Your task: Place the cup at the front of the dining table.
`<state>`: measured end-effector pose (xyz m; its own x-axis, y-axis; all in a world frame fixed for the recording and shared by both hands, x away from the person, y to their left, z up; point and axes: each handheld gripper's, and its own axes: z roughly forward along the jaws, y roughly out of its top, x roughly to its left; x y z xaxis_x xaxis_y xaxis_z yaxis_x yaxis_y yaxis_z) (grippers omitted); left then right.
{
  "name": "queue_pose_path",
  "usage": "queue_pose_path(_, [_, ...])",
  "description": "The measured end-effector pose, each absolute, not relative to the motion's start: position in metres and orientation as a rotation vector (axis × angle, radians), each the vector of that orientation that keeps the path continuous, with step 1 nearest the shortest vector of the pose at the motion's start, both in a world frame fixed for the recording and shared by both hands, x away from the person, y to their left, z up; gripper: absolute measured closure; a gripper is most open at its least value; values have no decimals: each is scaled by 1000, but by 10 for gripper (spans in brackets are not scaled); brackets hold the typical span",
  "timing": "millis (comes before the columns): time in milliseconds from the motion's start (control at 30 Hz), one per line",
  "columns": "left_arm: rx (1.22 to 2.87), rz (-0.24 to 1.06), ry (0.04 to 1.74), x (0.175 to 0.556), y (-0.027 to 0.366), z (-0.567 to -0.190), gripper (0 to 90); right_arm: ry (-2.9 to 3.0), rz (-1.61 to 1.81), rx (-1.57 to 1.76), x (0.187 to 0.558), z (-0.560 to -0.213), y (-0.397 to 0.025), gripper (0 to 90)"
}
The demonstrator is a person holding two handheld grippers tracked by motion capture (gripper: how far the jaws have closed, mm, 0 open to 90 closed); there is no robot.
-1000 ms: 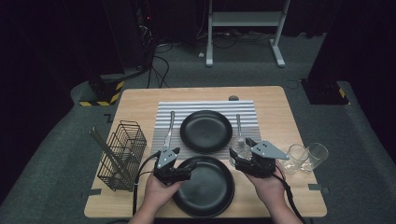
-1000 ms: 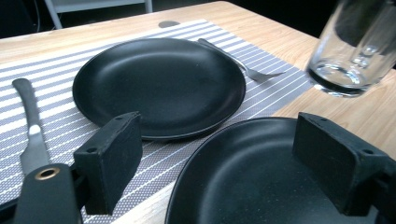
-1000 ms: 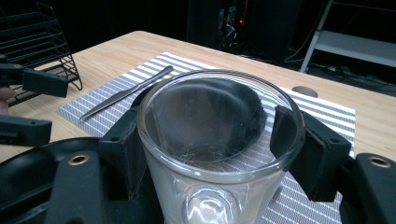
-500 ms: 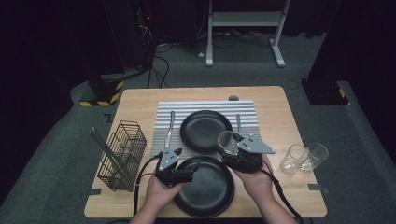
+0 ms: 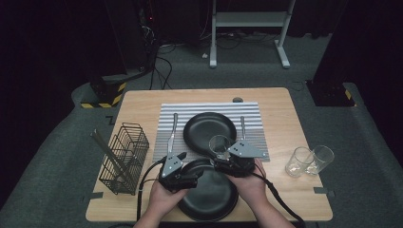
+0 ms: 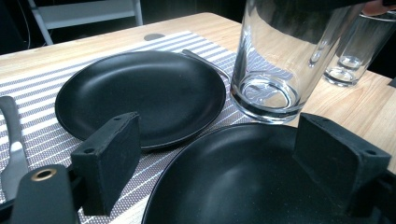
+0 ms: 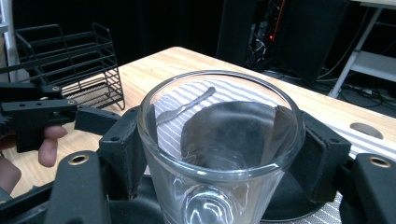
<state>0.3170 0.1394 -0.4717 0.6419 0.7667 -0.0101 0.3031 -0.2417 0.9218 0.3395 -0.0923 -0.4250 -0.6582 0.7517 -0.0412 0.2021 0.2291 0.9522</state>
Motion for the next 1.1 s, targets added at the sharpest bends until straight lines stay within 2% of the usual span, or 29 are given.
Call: queue_pose_path(1100, [1819, 515, 766, 328, 114, -472, 165, 2019, 1484, 868, 335, -427, -81, 292])
